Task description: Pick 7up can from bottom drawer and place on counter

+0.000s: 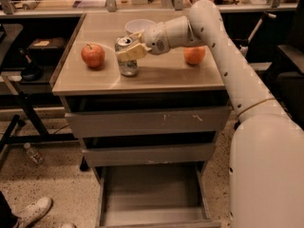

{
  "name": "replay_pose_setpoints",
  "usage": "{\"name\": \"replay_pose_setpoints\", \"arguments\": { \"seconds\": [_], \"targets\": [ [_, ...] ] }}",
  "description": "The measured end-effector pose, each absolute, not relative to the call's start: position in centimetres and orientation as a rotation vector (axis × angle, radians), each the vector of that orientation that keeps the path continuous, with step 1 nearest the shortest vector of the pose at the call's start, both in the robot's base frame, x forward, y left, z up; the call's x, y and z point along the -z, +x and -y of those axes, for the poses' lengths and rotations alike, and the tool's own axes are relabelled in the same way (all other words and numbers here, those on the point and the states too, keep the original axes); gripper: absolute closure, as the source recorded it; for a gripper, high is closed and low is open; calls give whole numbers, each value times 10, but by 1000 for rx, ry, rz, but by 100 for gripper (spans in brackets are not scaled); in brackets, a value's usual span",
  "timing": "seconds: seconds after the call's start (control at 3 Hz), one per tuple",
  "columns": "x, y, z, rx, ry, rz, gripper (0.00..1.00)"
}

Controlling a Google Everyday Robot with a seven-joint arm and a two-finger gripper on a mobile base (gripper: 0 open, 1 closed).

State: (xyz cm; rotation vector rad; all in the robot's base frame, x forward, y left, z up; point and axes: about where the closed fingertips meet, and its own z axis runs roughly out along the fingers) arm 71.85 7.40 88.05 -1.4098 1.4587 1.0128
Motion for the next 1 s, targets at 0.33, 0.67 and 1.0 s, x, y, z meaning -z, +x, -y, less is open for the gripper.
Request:
{"name": "replay_pose_setpoints", "arguments": {
  "seconds": [0.33, 0.67, 1.0],
  "targets": [
    [-880, 718, -74, -1013, -1410, -1459, 11],
    [-880, 718, -74, -1013, -1410, -1459, 0],
    [-880, 718, -74, -1013, -1410, -1459, 0]
  ]
}}
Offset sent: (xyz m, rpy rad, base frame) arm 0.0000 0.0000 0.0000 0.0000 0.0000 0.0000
